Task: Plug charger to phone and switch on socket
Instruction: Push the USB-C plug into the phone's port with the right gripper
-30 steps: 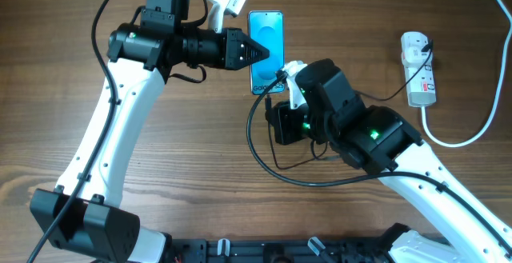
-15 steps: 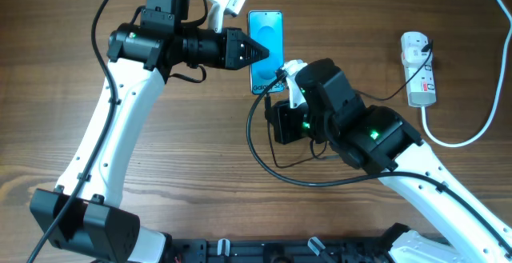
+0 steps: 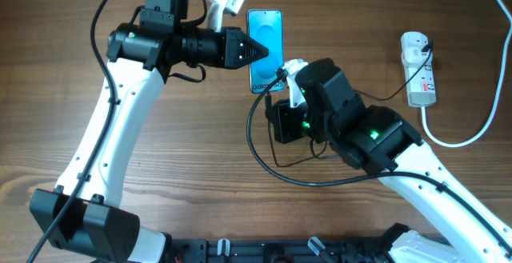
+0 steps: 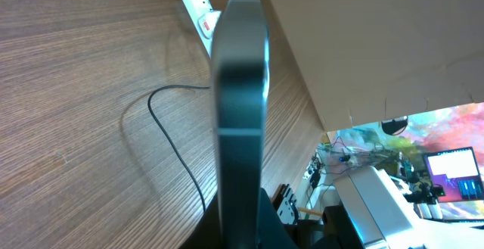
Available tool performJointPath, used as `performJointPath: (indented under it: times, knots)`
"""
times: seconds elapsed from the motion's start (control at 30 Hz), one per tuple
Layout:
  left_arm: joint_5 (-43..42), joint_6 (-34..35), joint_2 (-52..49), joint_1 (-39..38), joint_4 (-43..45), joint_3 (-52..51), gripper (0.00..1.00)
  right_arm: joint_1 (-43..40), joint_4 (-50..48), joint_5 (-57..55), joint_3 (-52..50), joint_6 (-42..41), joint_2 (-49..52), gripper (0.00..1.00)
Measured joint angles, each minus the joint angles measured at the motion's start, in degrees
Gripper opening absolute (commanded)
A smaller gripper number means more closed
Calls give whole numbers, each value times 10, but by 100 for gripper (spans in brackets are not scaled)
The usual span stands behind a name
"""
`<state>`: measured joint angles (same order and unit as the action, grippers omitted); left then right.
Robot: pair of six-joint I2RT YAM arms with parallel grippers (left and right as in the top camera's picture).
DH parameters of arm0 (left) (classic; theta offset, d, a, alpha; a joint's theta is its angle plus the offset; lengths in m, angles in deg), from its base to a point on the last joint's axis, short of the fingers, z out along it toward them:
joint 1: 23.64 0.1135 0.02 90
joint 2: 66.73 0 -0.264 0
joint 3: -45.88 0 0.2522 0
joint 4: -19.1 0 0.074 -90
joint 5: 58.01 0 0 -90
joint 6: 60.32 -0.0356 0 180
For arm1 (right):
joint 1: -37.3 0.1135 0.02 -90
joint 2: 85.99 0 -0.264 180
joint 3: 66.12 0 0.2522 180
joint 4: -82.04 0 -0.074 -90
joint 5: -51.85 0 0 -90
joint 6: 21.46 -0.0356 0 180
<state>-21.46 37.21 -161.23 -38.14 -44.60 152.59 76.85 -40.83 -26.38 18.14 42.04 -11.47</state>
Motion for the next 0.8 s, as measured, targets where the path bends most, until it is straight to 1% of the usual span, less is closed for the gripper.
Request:
performJointPath:
  times: [0.57, 0.8]
  knots:
    - [0, 0, 0, 2, -3, 0, 4, 0, -15, 2, 0, 0, 0, 4]
    - [5, 0, 0, 15, -15, 4, 4, 3, -51, 2, -4, 0, 0, 7]
